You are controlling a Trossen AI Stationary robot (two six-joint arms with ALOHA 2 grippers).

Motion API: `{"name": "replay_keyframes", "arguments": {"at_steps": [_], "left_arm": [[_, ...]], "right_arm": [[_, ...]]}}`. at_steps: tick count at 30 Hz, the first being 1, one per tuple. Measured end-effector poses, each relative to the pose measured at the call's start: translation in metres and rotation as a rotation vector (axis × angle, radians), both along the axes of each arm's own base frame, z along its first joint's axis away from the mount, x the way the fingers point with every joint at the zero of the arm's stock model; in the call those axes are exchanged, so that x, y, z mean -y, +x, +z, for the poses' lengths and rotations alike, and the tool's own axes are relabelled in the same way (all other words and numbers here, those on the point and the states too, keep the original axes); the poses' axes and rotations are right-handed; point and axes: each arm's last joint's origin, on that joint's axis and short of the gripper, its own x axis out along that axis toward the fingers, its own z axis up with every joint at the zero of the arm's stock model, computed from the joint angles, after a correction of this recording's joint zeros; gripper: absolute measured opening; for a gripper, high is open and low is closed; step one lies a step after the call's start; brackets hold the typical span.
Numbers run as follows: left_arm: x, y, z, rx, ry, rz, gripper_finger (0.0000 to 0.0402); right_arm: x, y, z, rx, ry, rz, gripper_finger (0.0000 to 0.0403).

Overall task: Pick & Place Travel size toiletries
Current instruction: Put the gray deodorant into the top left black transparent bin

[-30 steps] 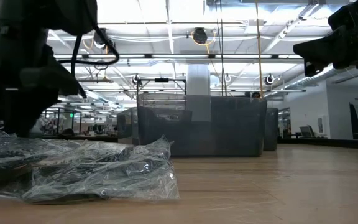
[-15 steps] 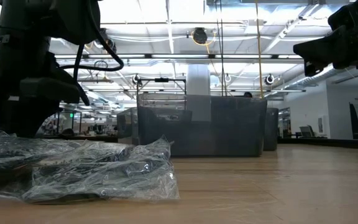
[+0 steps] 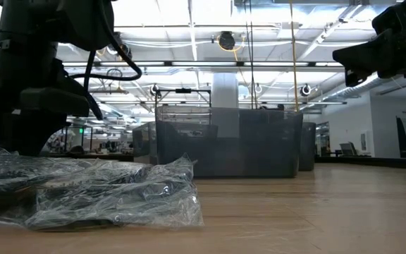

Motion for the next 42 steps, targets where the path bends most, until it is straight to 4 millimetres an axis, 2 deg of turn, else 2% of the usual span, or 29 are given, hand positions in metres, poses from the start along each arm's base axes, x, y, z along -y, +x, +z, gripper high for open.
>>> {"name": "replay_keyframes", "arguments": {"at_steps": [4, 11, 17, 22, 27, 32, 42], "left_arm": [[0.0, 0.0, 0.0, 0.0, -0.003, -0.014, 0.0269], [0.0, 0.0, 0.0, 0.001, -0.011, -0.025, 0.02], [0.0, 0.001, 0.0, 0.002, -0.009, -0.031, 0.02], [-0.001, 0.0, 0.0, 0.003, -0.008, -0.059, 0.0221], [-0.001, 0.001, 0.0, 0.015, 0.015, -0.103, 0.02], [-0.005, 0.0, 0.002, 0.05, 0.103, -0.175, 0.02], [-0.014, -0.005, 0.035, 0.228, 0.27, -0.218, 0.021]], "right_arm": [[0.0, 0.0, 0.0, 0.0, 0.0, 0.0, 0.0004], [0.0, 0.0, 0.0, 0.0, 0.0, 0.0, 0.0004], [0.0, 0.0, 0.0, 0.0, 0.0, 0.0, 0.0004], [0.0, 0.0, 0.0, 0.0, 0.0, 0.0, 0.0004], [0.0, 0.0, 0.0, 0.0, 0.0, 0.0, 0.0004], [0.0, 0.0, 0.0, 0.0, 0.0, 0.0, 0.0004], [0.0, 0.0, 0.0, 0.0, 0.0, 0.0, 0.0004]]}}
